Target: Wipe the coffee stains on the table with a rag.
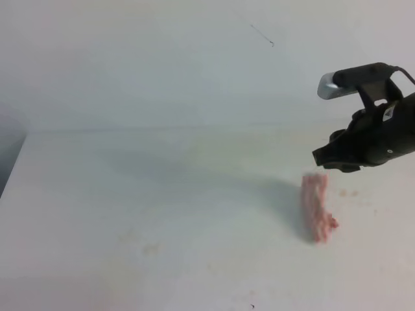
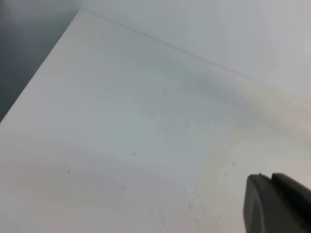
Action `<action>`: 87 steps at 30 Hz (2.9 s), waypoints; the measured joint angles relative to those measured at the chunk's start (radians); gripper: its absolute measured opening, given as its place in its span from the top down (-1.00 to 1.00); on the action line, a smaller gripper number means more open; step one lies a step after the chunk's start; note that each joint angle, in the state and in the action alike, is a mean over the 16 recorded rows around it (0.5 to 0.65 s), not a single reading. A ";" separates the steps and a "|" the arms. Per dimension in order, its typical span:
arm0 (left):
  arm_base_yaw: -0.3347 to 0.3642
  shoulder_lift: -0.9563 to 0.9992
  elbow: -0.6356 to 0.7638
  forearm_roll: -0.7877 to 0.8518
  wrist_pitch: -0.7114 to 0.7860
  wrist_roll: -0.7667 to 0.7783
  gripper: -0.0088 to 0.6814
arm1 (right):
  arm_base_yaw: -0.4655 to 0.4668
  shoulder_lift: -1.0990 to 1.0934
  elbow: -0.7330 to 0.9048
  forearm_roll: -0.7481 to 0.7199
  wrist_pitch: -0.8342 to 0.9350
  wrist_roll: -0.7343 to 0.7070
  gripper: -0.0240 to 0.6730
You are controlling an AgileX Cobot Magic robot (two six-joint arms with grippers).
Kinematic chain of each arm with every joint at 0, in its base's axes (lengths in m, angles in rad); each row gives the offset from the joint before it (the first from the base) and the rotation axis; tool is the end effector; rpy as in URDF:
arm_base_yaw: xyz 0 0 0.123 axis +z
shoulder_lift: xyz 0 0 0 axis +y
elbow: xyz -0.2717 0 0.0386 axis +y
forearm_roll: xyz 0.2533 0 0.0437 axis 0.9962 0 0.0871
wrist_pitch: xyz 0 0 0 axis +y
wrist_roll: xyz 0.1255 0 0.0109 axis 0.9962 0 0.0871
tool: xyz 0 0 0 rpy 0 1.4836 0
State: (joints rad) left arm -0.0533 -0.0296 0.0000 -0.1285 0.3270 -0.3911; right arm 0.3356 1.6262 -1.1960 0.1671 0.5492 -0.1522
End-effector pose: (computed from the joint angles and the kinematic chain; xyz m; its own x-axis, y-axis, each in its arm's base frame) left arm 0.1019 -0.0106 0.1787 -0.2253 -0.4789 -0.8485 -0.0196 0.8729 -0.4875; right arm 0.3565 0.1359 0.2290 -0.7278 -0.2637 -0.6331 -0.3867 0.9201 0.0614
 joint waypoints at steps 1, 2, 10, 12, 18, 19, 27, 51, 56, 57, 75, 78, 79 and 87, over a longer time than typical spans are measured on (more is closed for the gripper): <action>0.000 0.000 0.000 0.000 0.000 0.000 0.98 | 0.000 -0.002 0.000 0.005 -0.001 -0.002 0.23; 0.000 0.000 0.000 0.000 0.000 0.000 0.98 | 0.001 -0.004 0.000 0.008 -0.002 -0.003 0.22; 0.000 0.000 0.000 0.000 0.000 0.001 0.98 | 0.001 -0.067 -0.003 0.011 -0.004 -0.008 0.52; 0.000 0.002 0.000 0.000 0.000 0.001 0.98 | 0.001 -0.101 -0.004 0.006 -0.003 -0.016 0.65; 0.000 0.002 0.000 0.000 0.000 0.000 0.98 | 0.001 -0.243 -0.007 -0.011 0.013 -0.051 0.93; 0.000 0.002 0.000 0.000 0.000 0.000 0.98 | 0.001 -0.272 -0.006 -0.012 0.017 -0.057 0.94; 0.000 0.006 0.000 0.000 0.000 -0.001 0.98 | 0.001 -0.480 0.001 -0.019 0.059 -0.089 0.94; 0.000 0.026 0.000 0.000 0.000 0.001 0.98 | 0.001 -0.565 0.039 -0.017 0.079 -0.074 0.94; 0.000 0.030 0.000 0.000 0.000 0.001 0.98 | -0.003 -0.686 0.070 -0.016 0.079 -0.074 0.94; 0.000 0.030 0.000 0.000 0.000 0.001 0.98 | -0.006 -0.718 0.077 -0.017 0.078 -0.075 0.94; 0.000 0.028 0.000 0.000 0.000 -0.001 0.98 | -0.379 -1.372 0.393 -0.049 -0.052 -0.100 0.94; 0.000 0.028 0.000 0.000 0.000 -0.001 0.98 | -0.453 -1.439 0.492 -0.022 -0.096 -0.101 0.94; 0.000 0.028 0.000 0.000 0.000 -0.001 0.98 | -0.474 -1.456 0.527 -0.012 -0.110 -0.101 0.94; 0.000 0.030 0.000 0.000 0.000 -0.001 0.98 | -0.565 -1.539 0.822 0.067 -0.193 -0.101 0.94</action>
State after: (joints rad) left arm -0.0536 0.0000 0.0000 -0.1285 0.3270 -0.3918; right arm -0.2297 0.0870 -0.3736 0.2341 0.3563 -0.2535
